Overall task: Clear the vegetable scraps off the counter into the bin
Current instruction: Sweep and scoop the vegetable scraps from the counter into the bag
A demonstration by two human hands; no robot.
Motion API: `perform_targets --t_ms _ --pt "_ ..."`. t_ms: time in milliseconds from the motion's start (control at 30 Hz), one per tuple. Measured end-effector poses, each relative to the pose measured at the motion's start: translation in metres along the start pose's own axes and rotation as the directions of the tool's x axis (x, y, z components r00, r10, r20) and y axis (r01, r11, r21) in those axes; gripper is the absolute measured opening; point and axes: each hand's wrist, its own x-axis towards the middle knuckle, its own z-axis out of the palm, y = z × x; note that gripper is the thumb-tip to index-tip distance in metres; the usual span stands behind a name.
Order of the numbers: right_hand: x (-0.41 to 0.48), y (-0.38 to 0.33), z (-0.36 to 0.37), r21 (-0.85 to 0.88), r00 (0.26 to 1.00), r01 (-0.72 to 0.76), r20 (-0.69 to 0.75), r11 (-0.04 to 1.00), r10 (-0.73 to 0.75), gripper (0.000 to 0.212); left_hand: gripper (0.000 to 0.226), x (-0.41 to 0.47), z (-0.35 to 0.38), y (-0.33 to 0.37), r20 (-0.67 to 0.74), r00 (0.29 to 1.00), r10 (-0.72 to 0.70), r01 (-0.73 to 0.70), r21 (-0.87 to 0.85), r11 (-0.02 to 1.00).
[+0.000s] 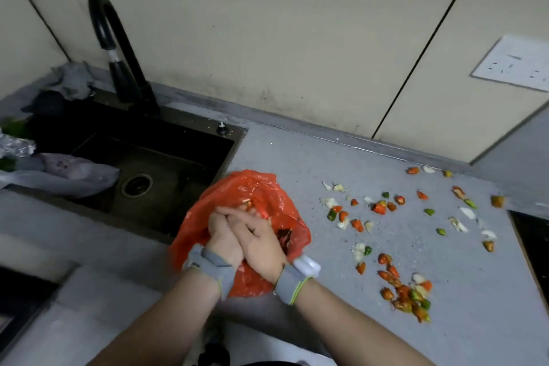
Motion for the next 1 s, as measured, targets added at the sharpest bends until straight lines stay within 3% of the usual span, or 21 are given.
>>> perform_targets --t_ms 100,200,267,333,400,500,567,667,733,800,867,1000 --pt "0.004 0.011 -0.010 -0.117 0.998 -0.061 0.020 0.991 0.063 0.038 0.052 -0.011 0.024 0.036 -0.079 0.997 -0.024 0.028 0.048 0.998" --pt "0.012 -0.012 -0.008 -0.037 0.986 -0.139 -0.100 0.990 0.135 0.039 0.036 -0.007 0.023 0.042 -0.052 0.982 0.182 -0.164 0.249 0.955" --pt "0.007 -0.028 -0.007 0.016 0.991 -0.104 -0.087 0.994 0.105 0.041 0.036 -0.006 0.020 0.031 0.010 0.981 0.192 -0.187 0.291 0.938" --pt "-0.004 -0.023 -0.011 -0.033 0.998 -0.060 -0.009 0.998 0.059 0.045 0.047 -0.002 0.017 0.024 0.104 0.988 0.115 -0.139 0.271 0.953" --pt "-0.012 -0.008 -0.022 -0.115 1.000 -0.019 0.001 0.993 0.019 0.045 0.058 -0.006 0.025 0.027 0.098 0.994 0.057 -0.078 0.217 0.973" --pt "-0.020 0.008 -0.049 -0.203 0.994 0.054 -0.085 0.978 -0.073 0.050 0.049 -0.031 0.055 0.012 0.144 0.970 0.195 -0.228 0.275 0.934" --pt "-0.035 0.004 -0.061 -0.115 0.977 0.045 -0.204 0.992 -0.068 0.053 0.040 -0.048 0.070 -0.014 0.217 0.941 0.261 -0.322 0.330 0.887" --pt "-0.068 0.010 -0.081 0.016 0.969 0.075 -0.239 0.997 -0.069 0.042 0.038 -0.061 0.087 -0.056 0.332 0.909 0.253 -0.375 0.384 0.844" --pt "-0.080 0.031 -0.099 -0.007 0.961 0.068 -0.269 0.998 -0.067 0.044 0.038 -0.068 0.096 -0.074 0.413 0.888 0.203 -0.378 0.403 0.833" --pt "-0.093 0.061 -0.122 -0.121 0.940 -0.027 -0.341 0.992 -0.016 0.049 0.036 -0.068 0.102 -0.094 0.485 0.860 0.160 -0.391 0.424 0.817" --pt "-0.114 0.095 -0.149 -0.184 0.887 -0.185 -0.455 0.965 0.083 0.052 0.031 -0.062 0.101 -0.117 0.538 0.827 0.161 -0.463 0.490 0.738" --pt "-0.172 0.160 -0.199 -0.199 0.674 -0.499 -0.700 0.844 0.234 0.049 0.035 -0.035 0.074 -0.164 0.583 0.805 0.111 -0.570 0.706 0.420"
